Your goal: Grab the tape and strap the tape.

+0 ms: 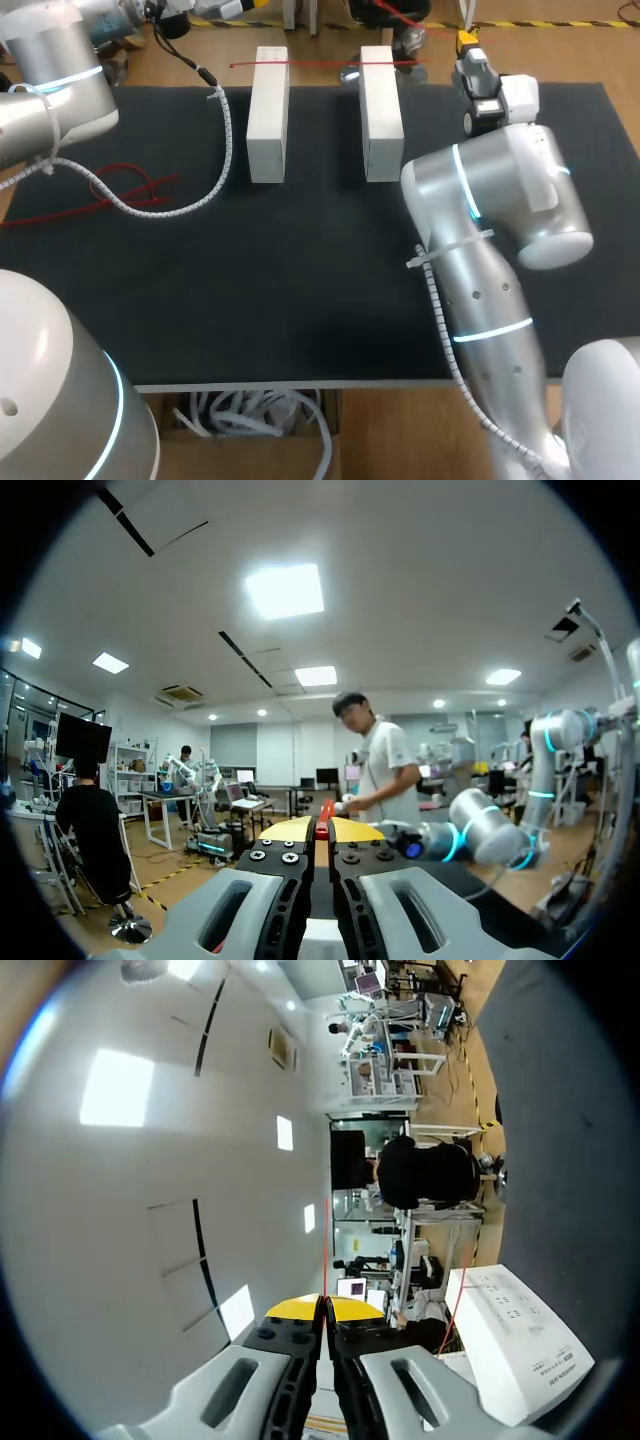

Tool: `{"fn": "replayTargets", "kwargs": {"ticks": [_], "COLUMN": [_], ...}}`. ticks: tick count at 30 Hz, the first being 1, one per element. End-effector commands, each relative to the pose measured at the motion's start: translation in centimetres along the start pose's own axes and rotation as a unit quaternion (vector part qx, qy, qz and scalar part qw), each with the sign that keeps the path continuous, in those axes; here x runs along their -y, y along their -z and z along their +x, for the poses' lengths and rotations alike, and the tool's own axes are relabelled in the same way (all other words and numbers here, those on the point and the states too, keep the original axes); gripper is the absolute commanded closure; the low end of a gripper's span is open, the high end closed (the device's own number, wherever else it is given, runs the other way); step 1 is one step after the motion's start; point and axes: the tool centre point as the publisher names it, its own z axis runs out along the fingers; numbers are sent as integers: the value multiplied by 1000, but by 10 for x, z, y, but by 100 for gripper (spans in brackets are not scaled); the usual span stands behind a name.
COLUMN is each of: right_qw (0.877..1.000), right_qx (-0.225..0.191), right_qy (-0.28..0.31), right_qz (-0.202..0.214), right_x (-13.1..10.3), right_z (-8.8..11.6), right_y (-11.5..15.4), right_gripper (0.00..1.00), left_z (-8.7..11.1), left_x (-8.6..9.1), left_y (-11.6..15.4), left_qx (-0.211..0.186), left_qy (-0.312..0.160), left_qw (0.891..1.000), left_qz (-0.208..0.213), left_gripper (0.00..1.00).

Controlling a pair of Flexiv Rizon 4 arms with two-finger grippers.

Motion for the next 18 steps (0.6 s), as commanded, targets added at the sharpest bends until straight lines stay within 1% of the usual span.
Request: {"fn": "replayTargets", "kwargs": {"ticks": [1,18], "right_qw": [1000,1000], "right_qx": [1,5], "right_qy": [0,10], "right_qz": [-31,-13], "right_x": [3,3], "right_z": [-1,3], "right_y": [-1,-2], "right_gripper": [100,100], "left_z": [0,0], "left_x": [0,0], "left_y": [0,0], "left_qx": [1,1], "left_qy": [-1,-1], "left_qw": [1000,1000], "left_qz": [0,0], "left_gripper": [100,100]}}
